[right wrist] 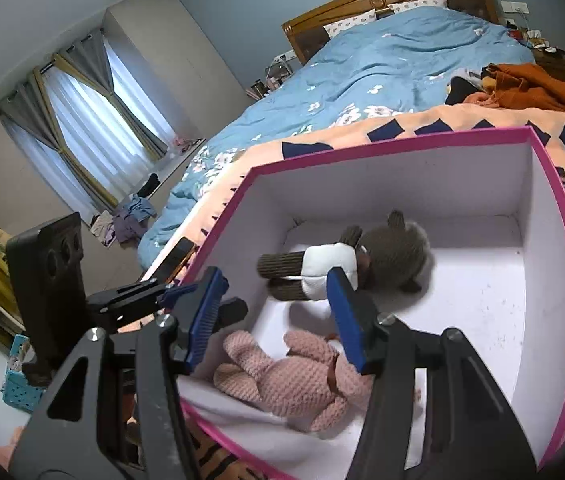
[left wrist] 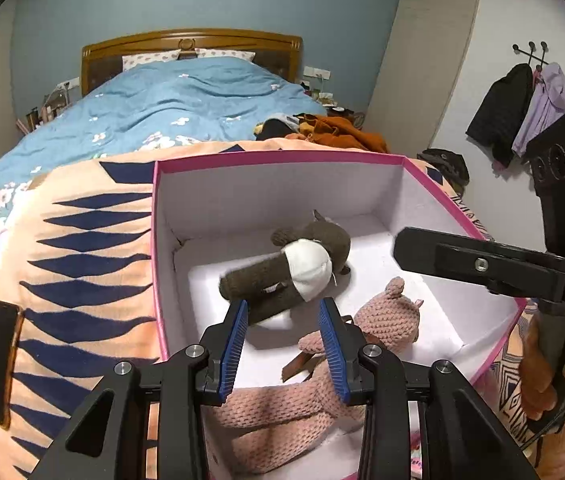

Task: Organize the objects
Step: 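Carry the raccoon plush over the box and release it inside, then reach both grippers to the green turtle plush and grasp it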

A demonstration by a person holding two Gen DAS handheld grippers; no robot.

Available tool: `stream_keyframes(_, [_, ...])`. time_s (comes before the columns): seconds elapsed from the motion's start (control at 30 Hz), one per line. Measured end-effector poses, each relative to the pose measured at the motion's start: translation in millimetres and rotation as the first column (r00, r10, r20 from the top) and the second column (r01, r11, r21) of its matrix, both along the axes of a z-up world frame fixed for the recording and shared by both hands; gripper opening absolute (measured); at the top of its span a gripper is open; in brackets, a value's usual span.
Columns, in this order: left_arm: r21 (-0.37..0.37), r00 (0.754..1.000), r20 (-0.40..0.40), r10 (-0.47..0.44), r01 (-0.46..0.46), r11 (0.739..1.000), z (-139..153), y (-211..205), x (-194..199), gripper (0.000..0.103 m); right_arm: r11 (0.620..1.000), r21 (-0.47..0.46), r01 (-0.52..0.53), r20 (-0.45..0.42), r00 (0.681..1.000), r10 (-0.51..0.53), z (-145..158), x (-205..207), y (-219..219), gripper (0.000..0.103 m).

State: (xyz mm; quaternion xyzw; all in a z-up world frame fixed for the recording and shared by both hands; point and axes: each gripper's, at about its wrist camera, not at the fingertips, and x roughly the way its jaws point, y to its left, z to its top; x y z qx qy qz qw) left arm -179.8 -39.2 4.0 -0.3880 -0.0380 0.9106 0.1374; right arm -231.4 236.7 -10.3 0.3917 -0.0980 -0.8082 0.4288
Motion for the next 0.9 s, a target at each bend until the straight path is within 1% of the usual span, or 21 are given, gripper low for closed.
stream_keyframes(0.07, [0.008, 1.0, -0.013, -0.009, 0.009, 1.0, 2.5, -1.8, 6.2, 0.041, 1.0, 0.013, -0.003, -0.023, 1.0, 0.004, 3.0, 9.9, 4.3, 0.057])
stream_keyframes(0.13, [0.019, 0.999, -0.034, -0.018, 0.018, 1.0, 7.6, -4.1, 14.9, 0.051, 1.0, 0.013, -0.01, -0.037, 0.999, 0.011, 4.9, 17.9, 8.4, 0.058])
stream_keyframes(0.23, [0.021, 0.997, -0.075, -0.031, 0.033, 0.999, 17.5, -9.5, 33.5, 0.052, 1.0, -0.005, -0.031, -0.052, 0.998, 0.031, 7.4, 34.2, 17.2, 0.058])
stream_keyframes(0.33, [0.042, 0.993, -0.11, -0.044, 0.049, 0.998, 29.3, -17.6, 53.9, 0.055, 0.998, -0.016, -0.062, -0.084, 0.995, 0.061, 14.2, 58.5, 27.1, 0.058])
stream_keyframes(0.5, [0.057, 0.983, -0.176, -0.055, 0.066, 0.996, 49.4, -29.2, 90.3, 0.06, 0.991, -0.018, -0.136, -0.148, 0.98, 0.132, 24.8, 100.9, 37.6, 0.058])
stream_keyframes(0.57, [0.064, 0.979, -0.192, -0.065, 0.078, 0.995, 52.4, -31.1, 105.8, 0.06, 0.987, -0.02, -0.159, -0.166, 0.974, 0.154, 27.4, 116.4, 40.5, 0.06])
stream_keyframes(0.6, [0.065, 0.978, -0.196, -0.066, 0.08, 0.995, 52.8, -32.1, 112.2, 0.061, 0.984, -0.024, -0.174, -0.172, 0.971, 0.167, 27.2, 125.4, 42.6, 0.062])
stream_keyframes(0.67, [0.063, 0.978, -0.195, -0.075, 0.089, 0.994, 49.8, -33.3, 124.0, 0.061, 0.981, -0.018, -0.191, -0.175, 0.967, 0.185, 24.5, 138.7, 44.6, 0.062])
stream_keyframes(0.73, [0.053, 0.979, -0.187, -0.079, 0.091, 0.994, 43.3, -34.4, 135.1, 0.061, 0.978, 0.012, -0.209, -0.179, 0.962, 0.208, 16.6, 154.3, 44.2, 0.062])
stream_keyframes(0.83, [0.054, 0.985, -0.152, -0.077, 0.086, 0.995, 28.4, -38.4, 148.6, 0.061, 0.971, 0.06, -0.231, -0.167, 0.957, 0.237, 0.6, 168.7, 42.1, 0.062])
stream_keyframes(0.9, [0.056, 0.99, -0.125, -0.063, 0.07, 0.996, 14.7, -41.6, 156.1, 0.061, 0.964, 0.08, -0.254, -0.135, 0.955, 0.263, -15.1, 177.8, 37.2, 0.062])
